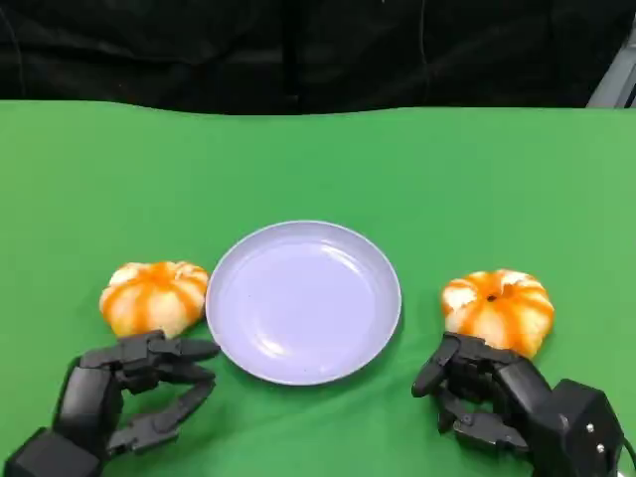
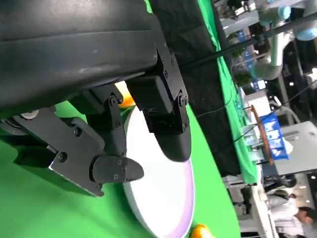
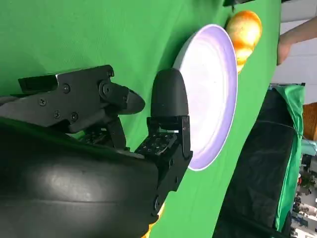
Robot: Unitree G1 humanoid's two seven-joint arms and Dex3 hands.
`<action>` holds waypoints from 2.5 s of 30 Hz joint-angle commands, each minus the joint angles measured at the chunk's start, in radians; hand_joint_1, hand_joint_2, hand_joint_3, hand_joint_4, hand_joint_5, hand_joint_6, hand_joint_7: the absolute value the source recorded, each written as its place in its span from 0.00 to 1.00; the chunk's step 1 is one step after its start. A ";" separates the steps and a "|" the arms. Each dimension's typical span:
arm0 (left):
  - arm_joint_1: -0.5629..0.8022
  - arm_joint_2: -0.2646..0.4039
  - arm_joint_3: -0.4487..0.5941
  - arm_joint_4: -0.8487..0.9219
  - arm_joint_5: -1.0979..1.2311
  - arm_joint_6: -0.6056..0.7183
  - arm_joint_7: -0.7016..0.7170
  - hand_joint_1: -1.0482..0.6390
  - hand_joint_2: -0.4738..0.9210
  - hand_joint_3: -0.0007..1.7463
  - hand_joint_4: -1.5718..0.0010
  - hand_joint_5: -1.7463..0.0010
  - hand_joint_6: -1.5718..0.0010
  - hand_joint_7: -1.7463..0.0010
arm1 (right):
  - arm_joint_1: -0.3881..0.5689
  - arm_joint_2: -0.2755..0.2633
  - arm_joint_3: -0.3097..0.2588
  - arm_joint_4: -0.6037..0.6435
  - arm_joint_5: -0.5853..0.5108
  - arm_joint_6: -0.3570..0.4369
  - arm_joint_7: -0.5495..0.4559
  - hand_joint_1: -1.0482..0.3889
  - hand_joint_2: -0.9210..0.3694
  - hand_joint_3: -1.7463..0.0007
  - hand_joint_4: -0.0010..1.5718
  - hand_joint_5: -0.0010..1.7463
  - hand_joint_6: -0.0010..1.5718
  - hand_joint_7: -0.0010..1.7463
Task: Grasp the bread from the table and place it into the plate.
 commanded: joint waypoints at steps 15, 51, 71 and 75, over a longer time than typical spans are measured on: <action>-0.016 0.043 0.057 -0.043 -0.171 -0.008 -0.289 0.25 1.00 0.10 0.68 1.00 0.78 1.00 | 0.009 -0.015 -0.007 0.028 -0.001 0.024 -0.001 0.74 0.03 0.65 0.43 0.99 0.46 0.76; -0.155 0.323 -0.247 -0.066 0.619 0.196 0.639 0.17 1.00 0.16 0.80 0.99 0.60 0.98 | 0.006 -0.015 -0.006 0.040 0.010 0.015 0.003 0.76 0.05 0.61 0.44 0.98 0.47 0.76; -0.226 0.350 -0.392 -0.023 0.630 0.345 0.607 0.11 1.00 0.16 0.79 0.99 0.69 1.00 | 0.009 -0.013 -0.004 0.036 0.010 0.012 0.003 0.76 0.05 0.62 0.44 0.98 0.47 0.76; -0.235 0.349 -0.408 -0.014 0.628 0.358 0.605 0.11 1.00 0.15 0.79 1.00 0.72 1.00 | 0.009 -0.013 -0.004 0.035 0.010 0.011 0.002 0.76 0.04 0.62 0.44 0.98 0.46 0.76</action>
